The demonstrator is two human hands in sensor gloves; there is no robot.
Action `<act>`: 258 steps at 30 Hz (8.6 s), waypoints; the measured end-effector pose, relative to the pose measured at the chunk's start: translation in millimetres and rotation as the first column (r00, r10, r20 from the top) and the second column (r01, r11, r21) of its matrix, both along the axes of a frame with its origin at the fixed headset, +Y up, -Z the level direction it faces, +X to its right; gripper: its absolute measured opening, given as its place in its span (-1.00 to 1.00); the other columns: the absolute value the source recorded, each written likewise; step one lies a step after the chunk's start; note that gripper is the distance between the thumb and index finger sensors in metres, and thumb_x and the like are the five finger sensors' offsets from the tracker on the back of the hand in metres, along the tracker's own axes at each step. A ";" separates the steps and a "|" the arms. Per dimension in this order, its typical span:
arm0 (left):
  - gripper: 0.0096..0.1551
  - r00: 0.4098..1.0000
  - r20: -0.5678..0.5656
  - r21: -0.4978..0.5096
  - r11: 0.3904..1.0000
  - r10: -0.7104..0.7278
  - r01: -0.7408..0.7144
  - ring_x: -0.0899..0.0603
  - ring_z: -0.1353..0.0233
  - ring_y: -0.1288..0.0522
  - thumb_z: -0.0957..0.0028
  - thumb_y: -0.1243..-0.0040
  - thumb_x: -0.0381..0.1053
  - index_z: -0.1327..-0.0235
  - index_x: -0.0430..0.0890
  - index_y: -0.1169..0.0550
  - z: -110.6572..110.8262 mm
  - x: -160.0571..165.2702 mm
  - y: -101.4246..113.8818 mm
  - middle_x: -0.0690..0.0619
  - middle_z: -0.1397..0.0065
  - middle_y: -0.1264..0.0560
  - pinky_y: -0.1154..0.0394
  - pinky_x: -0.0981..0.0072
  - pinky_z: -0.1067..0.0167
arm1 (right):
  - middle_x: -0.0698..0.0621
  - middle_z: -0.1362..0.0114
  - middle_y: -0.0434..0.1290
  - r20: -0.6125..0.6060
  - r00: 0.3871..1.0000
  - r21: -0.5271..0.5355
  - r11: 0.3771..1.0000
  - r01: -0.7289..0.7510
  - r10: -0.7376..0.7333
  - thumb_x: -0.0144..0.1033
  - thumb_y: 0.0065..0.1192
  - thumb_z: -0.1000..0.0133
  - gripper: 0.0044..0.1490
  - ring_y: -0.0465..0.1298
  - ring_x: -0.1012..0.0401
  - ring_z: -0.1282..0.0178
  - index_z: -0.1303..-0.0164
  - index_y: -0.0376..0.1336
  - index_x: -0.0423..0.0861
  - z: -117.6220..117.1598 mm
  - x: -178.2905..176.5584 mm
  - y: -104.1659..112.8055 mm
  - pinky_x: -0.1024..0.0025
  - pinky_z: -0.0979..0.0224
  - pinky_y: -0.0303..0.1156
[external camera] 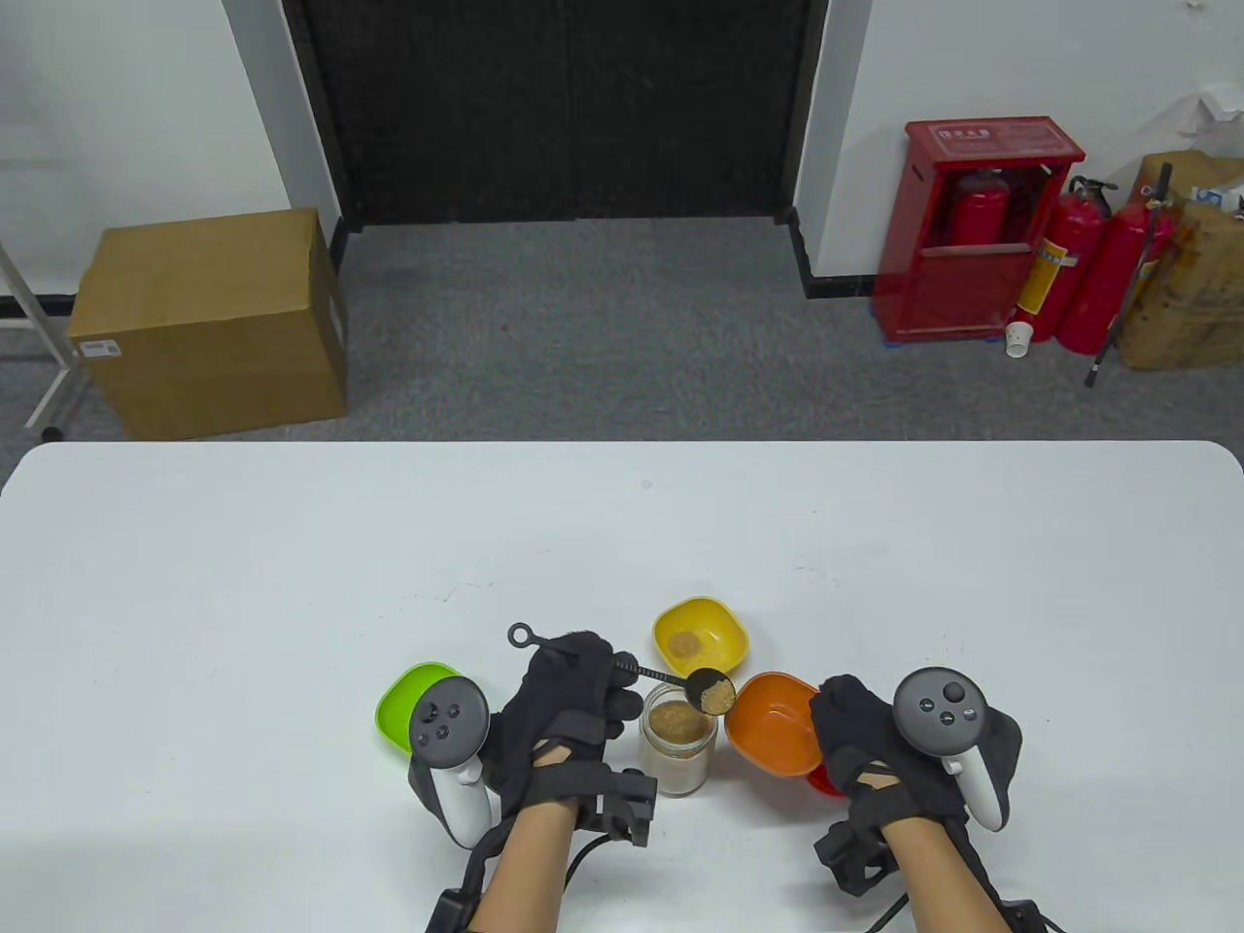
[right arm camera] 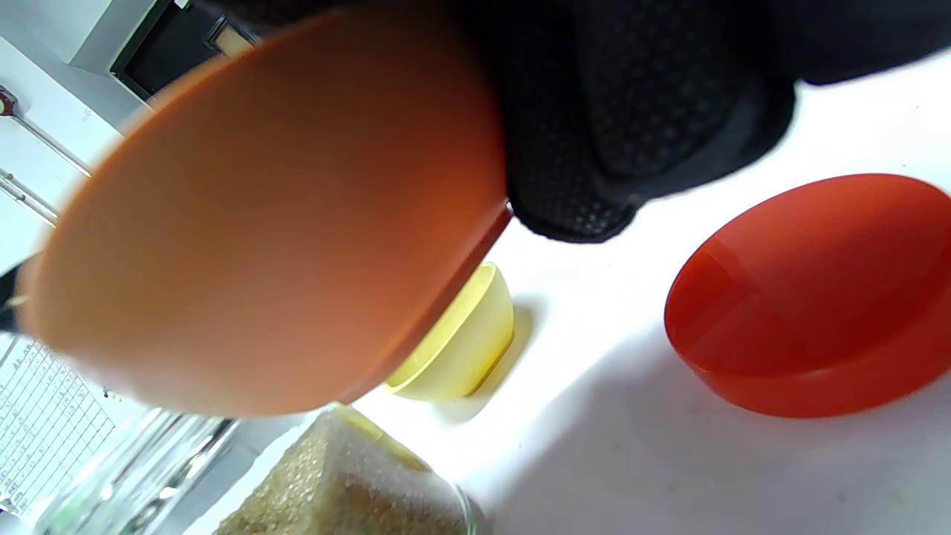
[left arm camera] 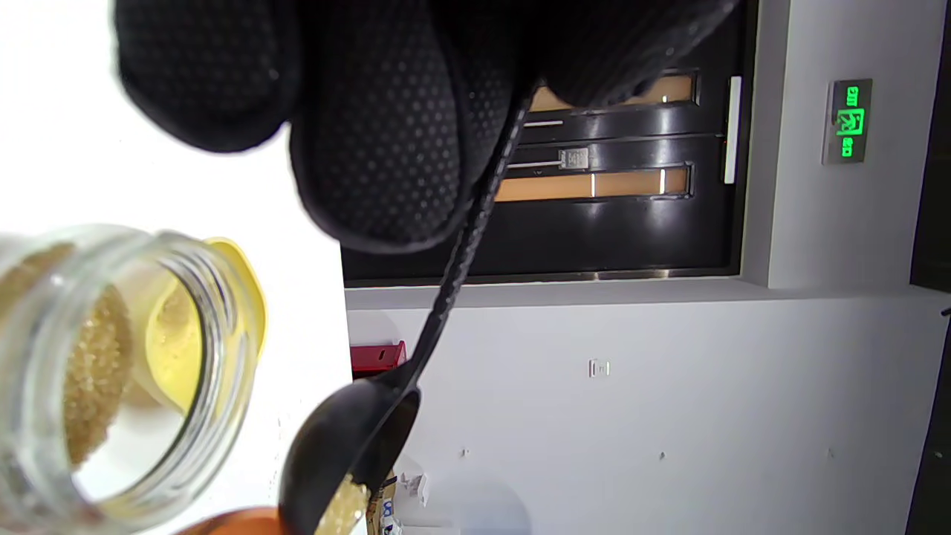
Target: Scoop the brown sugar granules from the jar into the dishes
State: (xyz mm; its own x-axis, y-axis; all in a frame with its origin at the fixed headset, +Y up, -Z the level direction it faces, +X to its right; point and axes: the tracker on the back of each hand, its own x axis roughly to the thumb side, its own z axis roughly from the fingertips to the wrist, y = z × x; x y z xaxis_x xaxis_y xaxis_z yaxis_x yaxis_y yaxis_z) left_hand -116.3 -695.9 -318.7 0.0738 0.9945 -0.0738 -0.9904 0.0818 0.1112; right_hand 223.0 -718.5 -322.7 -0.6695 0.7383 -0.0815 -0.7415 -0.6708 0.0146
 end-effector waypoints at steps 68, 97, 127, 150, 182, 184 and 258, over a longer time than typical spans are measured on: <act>-0.48 0.983 0.185 0.360 0.930 0.004 -0.072 -0.04 0.03 -0.77 -0.21 -0.18 0.15 -0.33 -0.07 -0.42 0.3 -19.5 17.3 0.03 -0.26 -0.66 -0.62 -0.01 -0.03 | -0.30 0.09 0.66 0.111 0.990 0.170 0.983 0.067 -0.087 -0.23 0.23 -0.24 -0.39 0.58 -0.07 0.36 -0.30 0.32 -0.41 -3.9 21.1 20.4 -0.03 0.40 0.53; -0.37 0.983 0.118 -0.008 0.990 -0.140 0.142 -0.10 0.01 -0.73 -0.17 -0.30 -0.01 -0.40 -0.16 -0.33 1.7 -98.5 -38.2 -0.03 -0.24 -0.64 -0.59 -0.07 -0.04 | -0.35 0.04 0.64 0.390 0.913 -0.151 0.987 -0.063 0.118 -0.28 0.21 -0.24 -0.35 0.56 -0.09 0.32 -0.39 0.26 -0.43 -79.5 57.8 -41.6 -0.03 0.36 0.52; -0.44 0.872 0.283 -0.156 0.878 -0.399 0.453 -0.07 0.15 -0.75 -0.13 -0.38 -0.02 -0.33 -0.24 -0.55 -23.5 -56.0 -31.4 -0.10 -0.12 -0.72 -0.63 -0.07 0.06 | -0.50 -0.46 0.31 0.217 0.965 0.086 0.982 -0.170 0.148 -0.24 0.28 -0.21 -0.24 0.41 -0.32 -0.20 -0.50 0.18 -0.38 -33.0 57.2 -4.2 -0.36 -0.05 0.39; -0.49 0.659 0.360 -0.296 0.590 -0.660 0.752 -0.04 0.28 -0.78 -0.02 -0.52 0.04 -0.11 -0.24 -0.70 -39.8 -33.1 -68.7 -0.06 0.05 -0.79 -0.66 -0.01 0.17 | -0.48 -0.36 0.42 0.004 0.987 0.142 0.977 -0.159 0.160 -0.26 0.29 -0.20 -0.33 0.48 -0.28 -0.09 -0.40 0.29 -0.38 -7.6 12.1 0.2 -0.30 0.01 0.44; -0.32 0.436 0.269 -0.020 0.448 -0.859 0.894 -0.24 -0.18 -0.71 -0.10 -0.41 0.08 -0.43 -0.17 -0.49 -14.1 -16.0 -33.8 -0.12 -0.35 -0.63 -0.52 -0.29 -0.17 | -0.42 -0.38 0.46 -0.086 0.986 0.235 0.965 -0.117 0.141 -0.28 0.40 -0.15 -0.36 0.49 -0.29 -0.14 -0.37 0.34 -0.32 -1.5 7.1 13.9 -0.36 -0.05 0.44; -0.30 0.410 0.217 0.036 0.427 -0.886 0.903 -0.24 -0.20 -0.70 -0.10 -0.38 0.12 -0.44 -0.16 -0.47 -8.4 -15.5 -31.5 -0.11 -0.36 -0.61 -0.52 -0.28 -0.19 | -0.43 -0.39 0.45 -0.116 0.975 0.250 0.955 -0.157 0.191 -0.29 0.42 -0.14 -0.36 0.48 -0.30 -0.15 -0.36 0.35 -0.32 -1.4 1.4 10.9 -0.37 -0.06 0.43; 0.35 0.674 0.570 0.126 0.860 -0.471 0.494 -0.23 -0.69 -0.29 0.13 -0.61 0.24 -0.65 -0.09 0.02 -33.5 31.3 -69.8 -0.04 -0.74 -0.12 -0.11 -0.36 -0.56 | -0.54 -0.69 0.00 -0.585 0.794 0.159 0.984 -0.083 0.162 -0.28 0.56 -0.10 0.03 0.11 -0.50 -0.48 -0.61 0.06 -0.43 -18.3 -125.7 21.3 -0.51 -0.35 0.21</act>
State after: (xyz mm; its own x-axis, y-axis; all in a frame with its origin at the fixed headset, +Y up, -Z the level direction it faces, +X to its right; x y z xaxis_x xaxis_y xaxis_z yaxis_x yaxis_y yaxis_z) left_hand -85.0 -765.8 -352.2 0.5819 0.8061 0.1079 -0.6879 0.5586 -0.4635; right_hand 97.2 -697.2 -341.0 -0.6425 0.6242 0.4445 -0.5243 -0.7811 0.3390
